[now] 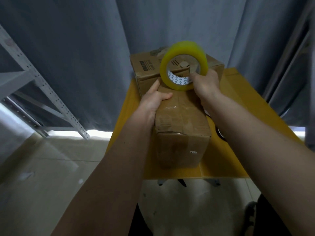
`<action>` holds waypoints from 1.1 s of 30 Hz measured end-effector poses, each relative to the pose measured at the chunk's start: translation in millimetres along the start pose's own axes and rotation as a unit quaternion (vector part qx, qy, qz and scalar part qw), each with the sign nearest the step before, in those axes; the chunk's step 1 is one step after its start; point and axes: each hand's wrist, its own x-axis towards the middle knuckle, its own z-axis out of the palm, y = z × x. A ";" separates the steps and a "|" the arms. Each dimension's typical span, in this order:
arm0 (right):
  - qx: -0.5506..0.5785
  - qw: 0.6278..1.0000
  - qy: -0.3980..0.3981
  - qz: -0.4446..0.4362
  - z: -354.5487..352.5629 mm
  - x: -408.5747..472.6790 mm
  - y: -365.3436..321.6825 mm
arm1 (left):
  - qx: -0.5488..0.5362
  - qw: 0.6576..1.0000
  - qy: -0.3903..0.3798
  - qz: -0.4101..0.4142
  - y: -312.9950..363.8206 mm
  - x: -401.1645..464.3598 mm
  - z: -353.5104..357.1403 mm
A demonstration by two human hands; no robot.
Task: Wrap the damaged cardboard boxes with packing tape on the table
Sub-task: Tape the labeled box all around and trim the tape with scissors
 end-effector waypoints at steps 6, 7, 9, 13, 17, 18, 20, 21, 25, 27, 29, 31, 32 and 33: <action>0.032 0.999 0.009 0.014 -12.1 1.9 0.3 | -0.010 1.000 0.021 -0.010 1.1 -4.9 -0.1; 0.043 0.999 0.014 0.022 -14.7 1.9 -0.1 | -0.012 1.000 0.026 -0.009 1.2 -6.0 -1.1; 0.047 0.998 0.018 0.023 -17.9 2.4 0.1 | -0.004 0.999 0.032 -0.005 1.6 -6.0 -0.9; 0.084 0.995 0.027 0.049 -17.7 1.8 1.4 | 0.006 1.000 0.030 -0.003 1.5 -5.0 2.5; 0.166 0.981 0.022 0.101 -8.4 -0.8 8.5 | 0.036 0.999 0.019 -0.009 0.2 -2.4 2.4; 0.173 0.979 0.018 0.106 -5.5 -2.1 9.8 | 0.044 0.999 0.017 -0.008 -0.2 -1.5 1.4; 0.166 0.980 0.012 0.104 -1.5 -2.6 11.6 | 0.074 0.997 0.009 -0.003 -2.1 1.3 -1.2; 0.161 0.982 0.013 0.101 -0.1 -2.3 12.1 | 0.114 0.993 0.007 0.006 -2.9 2.2 -2.6; 0.128 0.988 0.027 0.084 1.1 2.0 11.0 | 0.481 0.869 0.014 0.110 3.7 5.3 -1.7; 0.106 0.992 0.039 0.065 2.6 3.7 10.7 | 0.633 0.761 0.007 0.142 6.7 7.5 1.0; 0.082 0.995 0.048 0.044 3.3 4.8 10.1 | 0.675 0.726 -0.010 0.130 8.3 8.5 2.5; 0.057 0.997 0.050 0.031 2.1 5.3 7.9 | 0.674 0.730 -0.019 0.112 7.8 9.2 1.4; 0.044 0.998 0.049 0.026 0.5 6.0 6.9 | 0.675 0.729 -0.020 0.109 7.9 9.3 1.1; 0.031 0.998 0.048 0.020 -1.3 7.0 6.3 | 0.677 0.728 -0.019 0.107 8.3 9.5 1.1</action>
